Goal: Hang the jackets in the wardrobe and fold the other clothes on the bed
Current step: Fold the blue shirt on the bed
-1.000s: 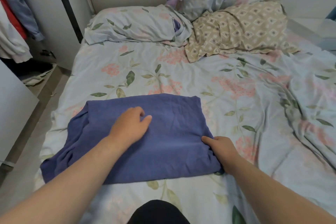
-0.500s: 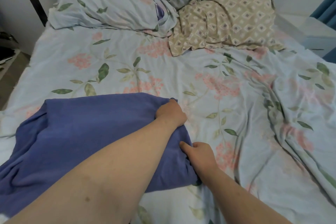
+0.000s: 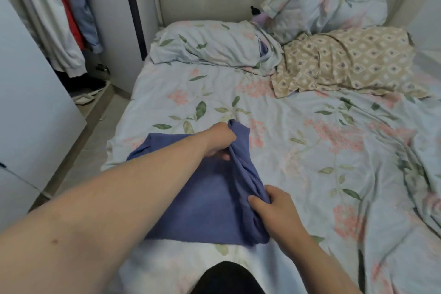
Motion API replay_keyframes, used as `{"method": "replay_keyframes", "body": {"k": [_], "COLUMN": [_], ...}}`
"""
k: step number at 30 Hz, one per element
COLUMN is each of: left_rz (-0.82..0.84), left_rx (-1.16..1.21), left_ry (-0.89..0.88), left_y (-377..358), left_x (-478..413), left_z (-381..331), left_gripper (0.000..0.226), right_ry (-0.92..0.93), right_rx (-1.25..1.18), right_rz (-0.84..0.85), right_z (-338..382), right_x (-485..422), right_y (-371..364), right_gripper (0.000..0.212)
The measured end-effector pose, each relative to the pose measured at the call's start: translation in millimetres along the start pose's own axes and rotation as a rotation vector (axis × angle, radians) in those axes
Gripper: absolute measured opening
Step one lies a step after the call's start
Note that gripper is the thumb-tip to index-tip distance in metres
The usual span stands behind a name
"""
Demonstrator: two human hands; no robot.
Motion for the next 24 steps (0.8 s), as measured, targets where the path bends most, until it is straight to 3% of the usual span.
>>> {"method": "replay_keyframes", "body": {"k": [3, 7, 11, 15, 18, 21, 24], "left_rz": [-0.109, -0.232, -0.364, -0.307, -0.315, -0.443, -0.405], "left_rx": [0.098, 0.048, 0.065, 0.214, 0.119, 0.003, 0.116], "left_ry": [-0.013, -0.055, -0.036, 0.05, 0.038, 0.108, 0.138], "left_y": [65, 135, 184, 192, 186, 182, 164], "left_x": [12, 27, 31, 31, 51, 92, 126], "left_z": [22, 55, 100, 150, 186, 225, 254], "left_gripper": [0.013, 0.012, 0.017, 0.015, 0.014, 0.024, 0.035], "right_ry": [0.099, 0.212, 0.148, 0.116, 0.15, 0.118, -0.043], "right_rx": [-0.026, 0.022, 0.004, 0.012, -0.01, -0.04, 0.251], "right_rz": [0.098, 0.273, 0.359, 0.358, 0.448, 0.26, 0.074], "right_z": [54, 101, 110, 92, 84, 74, 40], "right_x": [-5, -2, 0, 12, 20, -2, -11], "right_y": [-54, -136, -212, -253, -249, -198, -141], "right_gripper": [0.016, 0.021, 0.02, 0.017, 0.021, 0.017, 0.006]}}
Point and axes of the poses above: each hand's wrist, its own x-axis away from the middle knuckle, its own y-axis out of the back of the hand, z = x × y, the point moved 8 cm from there along -x, towards the middle knuckle, and after that the axes turned 5 degrees about y, right-handed, at the moved point
